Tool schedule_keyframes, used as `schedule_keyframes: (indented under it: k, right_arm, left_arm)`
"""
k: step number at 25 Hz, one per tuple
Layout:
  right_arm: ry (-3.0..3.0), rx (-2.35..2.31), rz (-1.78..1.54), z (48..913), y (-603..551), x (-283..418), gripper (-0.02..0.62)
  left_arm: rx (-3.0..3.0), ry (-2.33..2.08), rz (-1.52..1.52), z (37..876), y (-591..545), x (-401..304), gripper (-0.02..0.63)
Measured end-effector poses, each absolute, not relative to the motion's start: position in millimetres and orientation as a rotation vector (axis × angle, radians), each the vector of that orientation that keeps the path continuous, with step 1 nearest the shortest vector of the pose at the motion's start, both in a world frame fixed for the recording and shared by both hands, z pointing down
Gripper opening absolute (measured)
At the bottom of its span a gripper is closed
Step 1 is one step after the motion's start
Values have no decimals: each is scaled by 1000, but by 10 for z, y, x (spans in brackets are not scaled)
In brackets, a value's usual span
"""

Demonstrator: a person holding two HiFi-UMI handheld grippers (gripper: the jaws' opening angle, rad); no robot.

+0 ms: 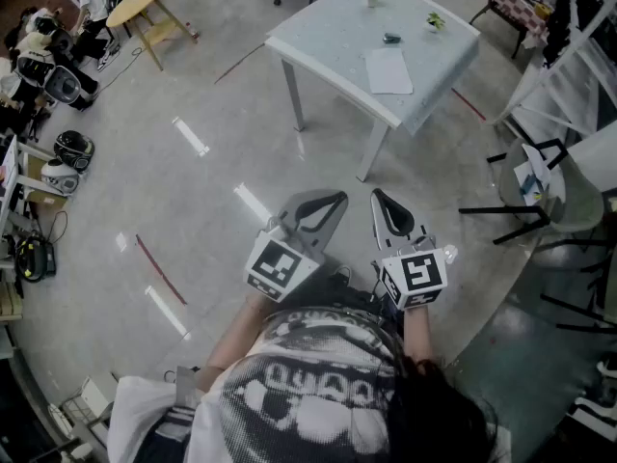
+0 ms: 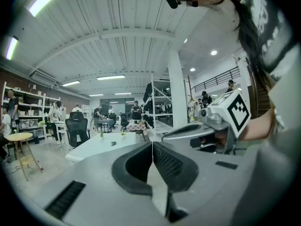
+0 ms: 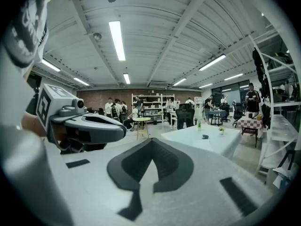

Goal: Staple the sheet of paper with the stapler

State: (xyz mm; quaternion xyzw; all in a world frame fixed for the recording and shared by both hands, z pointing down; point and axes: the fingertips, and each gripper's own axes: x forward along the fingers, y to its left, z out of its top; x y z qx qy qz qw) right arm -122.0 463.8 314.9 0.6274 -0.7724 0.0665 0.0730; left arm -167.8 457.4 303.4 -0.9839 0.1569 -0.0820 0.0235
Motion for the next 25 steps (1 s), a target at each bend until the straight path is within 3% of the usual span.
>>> schedule_keyframes:
  k: [25]
  right_arm:
    - [-2338, 1881, 189, 3177, 4687, -977, -3]
  left_arm:
    - [-3021, 511, -277, 2994, 4639, -1544, 5]
